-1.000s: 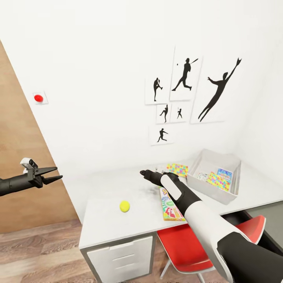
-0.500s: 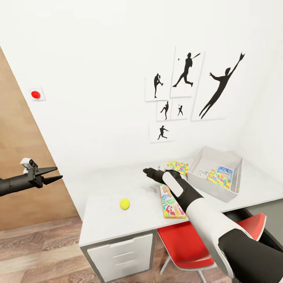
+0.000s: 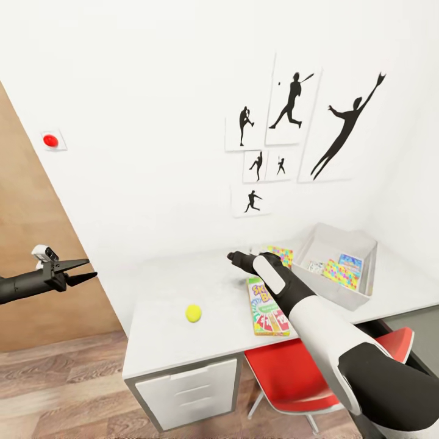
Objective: Put all the toys in the child's room - the three board games (two on the bed and one on the table), the two jigsaw puzzles on the table, and the tennis ball on the table - inside the toy box on the table in the child's room.
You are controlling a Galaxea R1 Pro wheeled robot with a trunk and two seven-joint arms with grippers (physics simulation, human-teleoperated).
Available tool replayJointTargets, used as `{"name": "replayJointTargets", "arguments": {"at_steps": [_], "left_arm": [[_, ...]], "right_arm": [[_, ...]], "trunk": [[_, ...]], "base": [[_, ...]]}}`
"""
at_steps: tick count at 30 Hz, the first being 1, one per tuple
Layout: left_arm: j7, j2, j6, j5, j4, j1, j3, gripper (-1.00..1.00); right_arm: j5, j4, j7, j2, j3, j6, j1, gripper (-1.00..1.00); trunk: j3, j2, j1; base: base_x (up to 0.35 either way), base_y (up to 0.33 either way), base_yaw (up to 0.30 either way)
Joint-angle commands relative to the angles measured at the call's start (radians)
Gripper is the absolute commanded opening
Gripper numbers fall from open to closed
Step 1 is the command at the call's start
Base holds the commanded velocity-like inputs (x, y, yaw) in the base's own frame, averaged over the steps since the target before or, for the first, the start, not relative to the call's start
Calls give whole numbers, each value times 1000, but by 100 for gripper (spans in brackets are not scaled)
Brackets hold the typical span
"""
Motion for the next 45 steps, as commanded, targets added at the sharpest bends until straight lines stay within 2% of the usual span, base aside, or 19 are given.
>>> {"name": "replayJointTargets", "arguments": {"at_steps": [1, 7, 14, 18, 42, 45], "left_arm": [[-4, 0, 11, 0, 0, -1, -1, 100], [-4, 0, 11, 0, 0, -1, -1, 100], [-4, 0, 11, 0, 0, -1, 0, 100], [-4, 0, 11, 0, 0, -1, -1, 100], [-4, 0, 11, -1, 0, -1, 0, 100], [-4, 0, 11, -1, 0, -1, 0, 100]], "right_arm": [[-9, -1, -13, -1, 4, 1, -2, 100], [-9, 3, -72, -14, 5, 0, -5, 100], [-10, 4, -105, -57, 5, -3, -5, 100], [-10, 4, -108, -73, 4, -4, -4, 100], [-9, 3, -108, -84, 3, -8, -4, 100], [-9, 3, -111, -91, 3, -9, -4, 100]], "trunk": [[-4, -2, 1], [-14, -2, 1], [-25, -2, 1], [-32, -2, 1], [-71, -2, 1], [-76, -2, 1]], "base": [[0, 0, 0], [0, 0, 0], [0, 0, 0], [0, 0, 0], [0, 0, 0], [0, 0, 0]]}}
